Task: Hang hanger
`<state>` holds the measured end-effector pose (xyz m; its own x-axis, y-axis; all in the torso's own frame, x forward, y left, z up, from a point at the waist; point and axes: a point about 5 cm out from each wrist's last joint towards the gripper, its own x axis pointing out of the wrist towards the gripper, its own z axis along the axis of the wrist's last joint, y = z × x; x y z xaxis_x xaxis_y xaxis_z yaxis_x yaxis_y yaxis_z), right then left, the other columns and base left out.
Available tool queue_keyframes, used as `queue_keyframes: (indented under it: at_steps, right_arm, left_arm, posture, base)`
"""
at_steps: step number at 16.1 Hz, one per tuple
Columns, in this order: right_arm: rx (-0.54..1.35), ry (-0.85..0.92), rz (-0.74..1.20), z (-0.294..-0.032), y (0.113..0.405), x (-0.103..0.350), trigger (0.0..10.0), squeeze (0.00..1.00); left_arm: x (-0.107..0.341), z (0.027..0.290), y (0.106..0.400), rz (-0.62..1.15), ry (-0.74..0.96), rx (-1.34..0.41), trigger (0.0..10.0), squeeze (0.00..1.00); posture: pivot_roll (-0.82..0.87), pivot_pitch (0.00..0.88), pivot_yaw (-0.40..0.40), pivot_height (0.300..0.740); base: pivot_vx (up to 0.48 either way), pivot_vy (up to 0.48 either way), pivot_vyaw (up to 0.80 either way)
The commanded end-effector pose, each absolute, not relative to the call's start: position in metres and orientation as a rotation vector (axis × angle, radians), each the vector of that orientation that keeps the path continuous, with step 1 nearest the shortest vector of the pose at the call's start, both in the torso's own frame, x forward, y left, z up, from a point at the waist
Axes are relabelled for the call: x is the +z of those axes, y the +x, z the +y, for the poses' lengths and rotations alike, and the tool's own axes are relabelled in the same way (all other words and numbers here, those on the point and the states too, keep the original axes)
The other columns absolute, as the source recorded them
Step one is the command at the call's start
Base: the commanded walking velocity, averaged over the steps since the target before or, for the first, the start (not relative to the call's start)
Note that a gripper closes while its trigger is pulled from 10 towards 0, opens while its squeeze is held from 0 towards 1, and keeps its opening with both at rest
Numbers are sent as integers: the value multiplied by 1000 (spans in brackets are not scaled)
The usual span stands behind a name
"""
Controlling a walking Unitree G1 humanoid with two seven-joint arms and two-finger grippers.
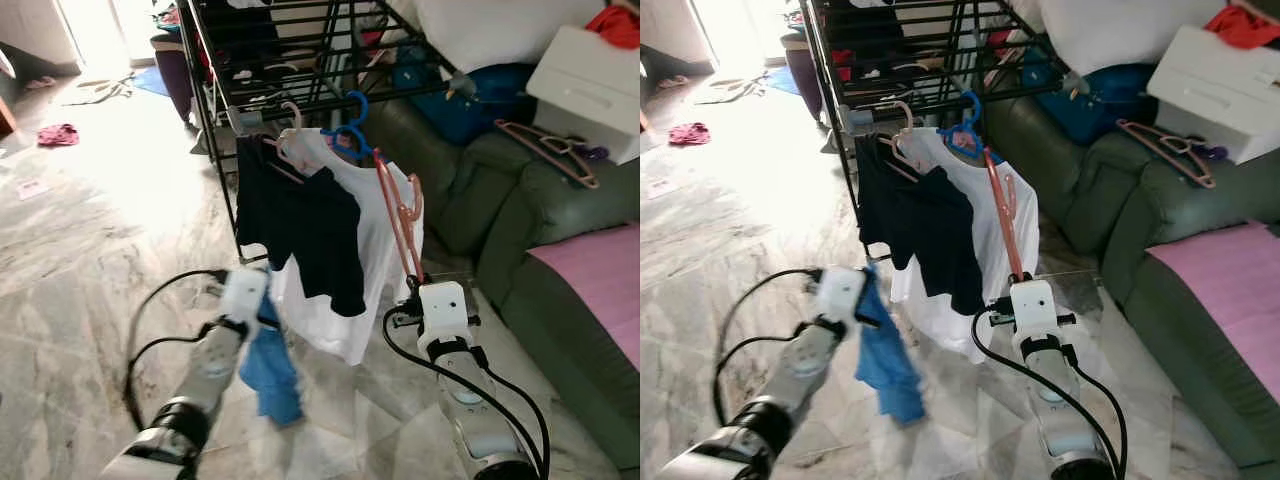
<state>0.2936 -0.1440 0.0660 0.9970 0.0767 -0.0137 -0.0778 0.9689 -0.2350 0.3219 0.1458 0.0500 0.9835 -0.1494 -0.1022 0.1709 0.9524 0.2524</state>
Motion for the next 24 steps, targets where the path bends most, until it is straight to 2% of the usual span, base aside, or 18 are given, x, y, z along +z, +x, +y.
queue_keyframes:
  at_steps: [1,3,5,10,13,18,24]
  right_arm:
    - [101,-242,-3,-144,294,66,10000,0]
    - [97,-240,19,-152,288,61,10000,0]
    - [87,-214,58,-157,283,51,10000,0]
    - [56,-184,46,-153,291,53,10000,0]
    - [106,-178,64,-148,285,46,10000,0]
    - [83,-130,75,-155,278,42,10000,0]
    - [98,-138,78,-157,283,45,10000,0]
  left_arm:
    - [44,160,317,101,252,-84,10000,0]
    - [32,172,304,131,246,-38,10000,0]
    - [23,170,297,165,243,-31,10000,0]
    - [26,148,303,162,258,-152,10000,0]
    - [30,151,306,147,244,-128,10000,0]
    - [32,146,305,116,214,-113,10000,0]
    - [34,150,304,106,211,-102,10000,0]
  posture:
    - [21,0,-43,740]
    - [30,0,-54,740]
    - [52,0,-54,740]
    - [22,0,-36,740]
    - [18,0,-36,740]
    - [26,24,-24,740]
    - [54,49,-42,740]
  base:
    - [0,0,0]
    - [0,0,0]
    - [0,0,0]
    - [0,0,0]
    - [0,0,0]
    - [0,0,0]
    - [0,0,800]
